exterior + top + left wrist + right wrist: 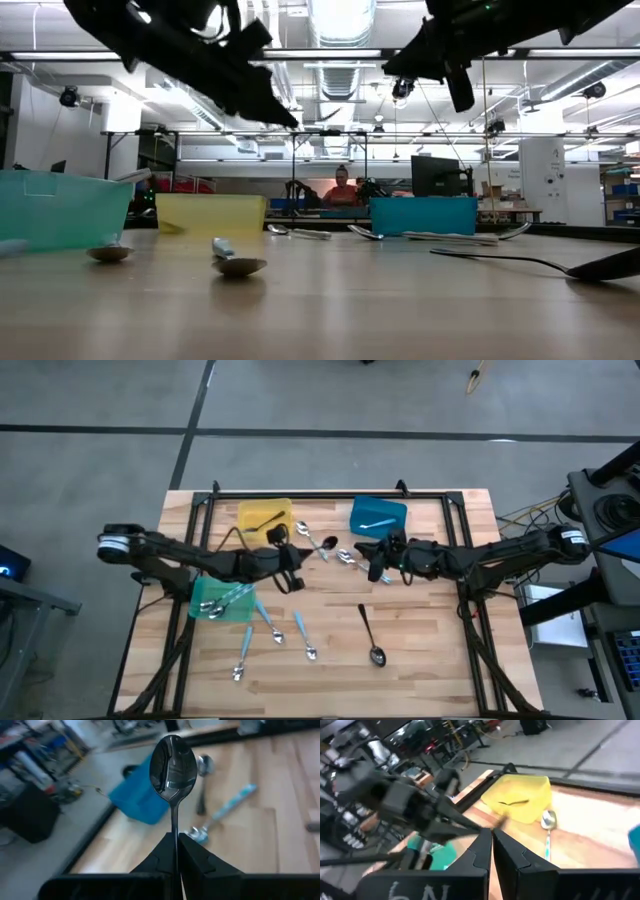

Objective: Sort silverware by color (type)
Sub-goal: Put the black spoon into the yellow bin

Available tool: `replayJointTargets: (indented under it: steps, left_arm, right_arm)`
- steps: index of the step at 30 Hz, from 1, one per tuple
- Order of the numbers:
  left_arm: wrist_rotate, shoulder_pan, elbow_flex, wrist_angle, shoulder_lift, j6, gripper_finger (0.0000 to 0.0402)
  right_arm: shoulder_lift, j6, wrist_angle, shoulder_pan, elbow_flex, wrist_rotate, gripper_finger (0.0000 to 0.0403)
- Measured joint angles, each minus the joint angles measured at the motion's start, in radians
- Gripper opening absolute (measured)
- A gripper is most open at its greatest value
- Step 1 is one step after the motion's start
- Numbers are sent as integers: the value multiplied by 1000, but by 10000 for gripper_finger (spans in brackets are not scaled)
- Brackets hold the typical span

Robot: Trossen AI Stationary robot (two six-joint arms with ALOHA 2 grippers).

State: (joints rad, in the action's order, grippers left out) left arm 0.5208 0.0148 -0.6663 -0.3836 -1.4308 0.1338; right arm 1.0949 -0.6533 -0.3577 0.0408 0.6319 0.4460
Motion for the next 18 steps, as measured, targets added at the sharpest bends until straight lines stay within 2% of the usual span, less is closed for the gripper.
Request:
replayJointTargets:
  steps: [4,7,13,18]
  left_arm:
    - [47,7,-6,2,39,-7,0]
    - [49,7,-17,3,39,-10,0]
    - [49,7,-39,6,8,-12,0]
    - [49,7,-42,5,2,-11,0]
  right_arm:
    - [21,-43,0,-7,0,1,19]
    - [35,-55,-9,-7,0,0,43]
    - [76,-74,-96,-15,0,0,124]
    - [99,-76,-104,-34,0,0,190]
